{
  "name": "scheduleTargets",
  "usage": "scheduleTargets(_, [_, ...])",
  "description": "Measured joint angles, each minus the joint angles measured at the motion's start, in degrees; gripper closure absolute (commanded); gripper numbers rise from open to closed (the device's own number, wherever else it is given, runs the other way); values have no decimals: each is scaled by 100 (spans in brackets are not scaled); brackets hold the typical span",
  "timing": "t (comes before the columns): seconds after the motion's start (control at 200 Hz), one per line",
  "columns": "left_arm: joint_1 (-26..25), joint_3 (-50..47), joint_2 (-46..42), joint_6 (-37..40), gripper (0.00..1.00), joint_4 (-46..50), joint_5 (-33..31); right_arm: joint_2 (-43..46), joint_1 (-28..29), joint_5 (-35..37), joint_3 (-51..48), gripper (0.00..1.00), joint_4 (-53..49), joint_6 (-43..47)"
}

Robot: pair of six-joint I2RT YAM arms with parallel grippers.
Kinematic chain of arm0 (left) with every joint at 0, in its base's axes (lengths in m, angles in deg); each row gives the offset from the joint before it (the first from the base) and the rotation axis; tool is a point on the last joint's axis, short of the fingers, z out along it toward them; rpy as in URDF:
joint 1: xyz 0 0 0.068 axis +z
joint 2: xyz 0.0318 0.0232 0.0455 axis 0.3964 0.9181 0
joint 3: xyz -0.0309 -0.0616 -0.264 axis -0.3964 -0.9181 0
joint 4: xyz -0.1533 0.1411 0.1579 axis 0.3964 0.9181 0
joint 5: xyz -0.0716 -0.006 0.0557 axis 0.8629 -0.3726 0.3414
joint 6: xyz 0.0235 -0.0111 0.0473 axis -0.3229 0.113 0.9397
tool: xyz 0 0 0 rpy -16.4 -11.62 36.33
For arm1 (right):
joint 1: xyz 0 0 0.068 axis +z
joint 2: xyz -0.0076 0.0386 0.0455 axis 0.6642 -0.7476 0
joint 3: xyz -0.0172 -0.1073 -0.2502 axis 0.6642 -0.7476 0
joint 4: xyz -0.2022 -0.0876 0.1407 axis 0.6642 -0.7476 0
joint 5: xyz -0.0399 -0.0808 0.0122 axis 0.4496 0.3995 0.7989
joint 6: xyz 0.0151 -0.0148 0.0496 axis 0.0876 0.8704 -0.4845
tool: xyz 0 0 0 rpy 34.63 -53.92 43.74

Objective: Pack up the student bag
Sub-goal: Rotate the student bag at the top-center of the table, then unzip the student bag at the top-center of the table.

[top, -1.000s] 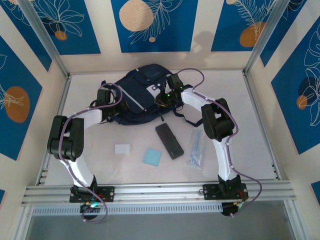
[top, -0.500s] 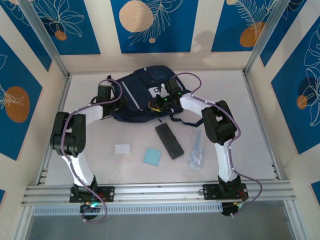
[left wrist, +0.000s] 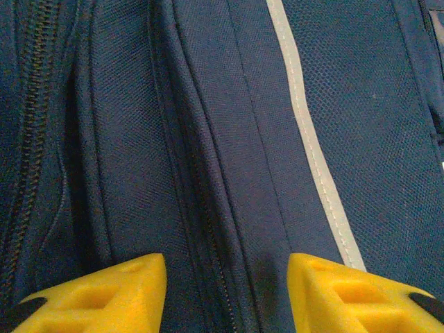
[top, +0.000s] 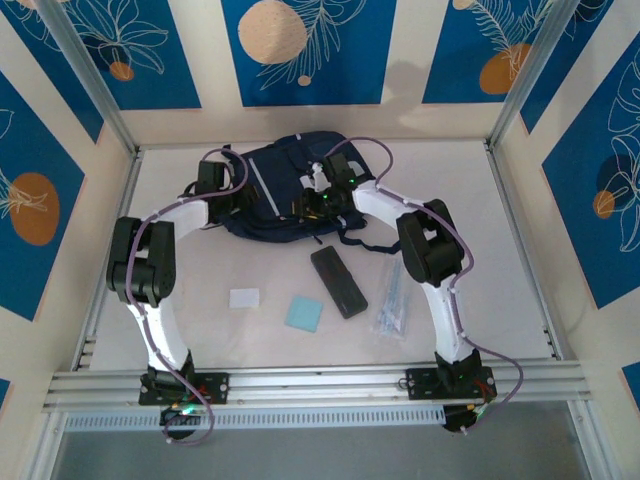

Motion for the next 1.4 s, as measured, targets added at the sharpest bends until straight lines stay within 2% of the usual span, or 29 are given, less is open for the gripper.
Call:
scheduleTargets(0.21, [9, 28, 4, 0, 48, 42, -26, 61, 160, -570, -260, 66, 498, -232])
scheduleTargets(0.4, [7, 114, 9, -2, 45, 179, -26, 706, 345, -1379, -1134, 66, 1040, -428])
scheduleTargets(0.52, [2, 181, 11, -4, 42, 284, -22, 1049, 358, -1547, -1283, 66, 1154, -428])
scheduleTargets(0.66, [-2, 249, -37, 111, 42, 520, -15, 1488, 90, -1318, -1541, 64, 1075, -424])
scheduleTargets(0.86, [-109, 245, -758, 455, 42, 1379, 46, 1982, -490, -160, -1814, 60, 433, -455])
scheduleTargets(1.02, [-647, 245, -1416, 555, 42, 1840, -2, 2000, -984, 354, -2135, 49, 166, -688])
scheduleTargets(1.085, [-1010, 245, -1526, 525, 41, 1902, -52, 1991, -1156, 490, -2277, 37, 122, -846])
scheduleTargets(1.165, [-1460, 229, -1528, 369, 41, 1945, -142, 1963, -1296, 634, -2402, 30, 125, -1104])
scheduleTargets(1.315, [-2138, 210, -1331, -9, 39, 1950, -444, 1762, -1322, 702, -2444, 29, 374, -1506])
scheduleTargets(1.36, [-2286, 212, -1200, -118, 39, 1934, -516, 1622, -1322, 667, -2444, 32, 551, -1646])
scheduleTargets(1.4, [-2378, 212, -1062, -201, 39, 1926, -592, 1491, -1322, 619, -2444, 40, 702, -1757])
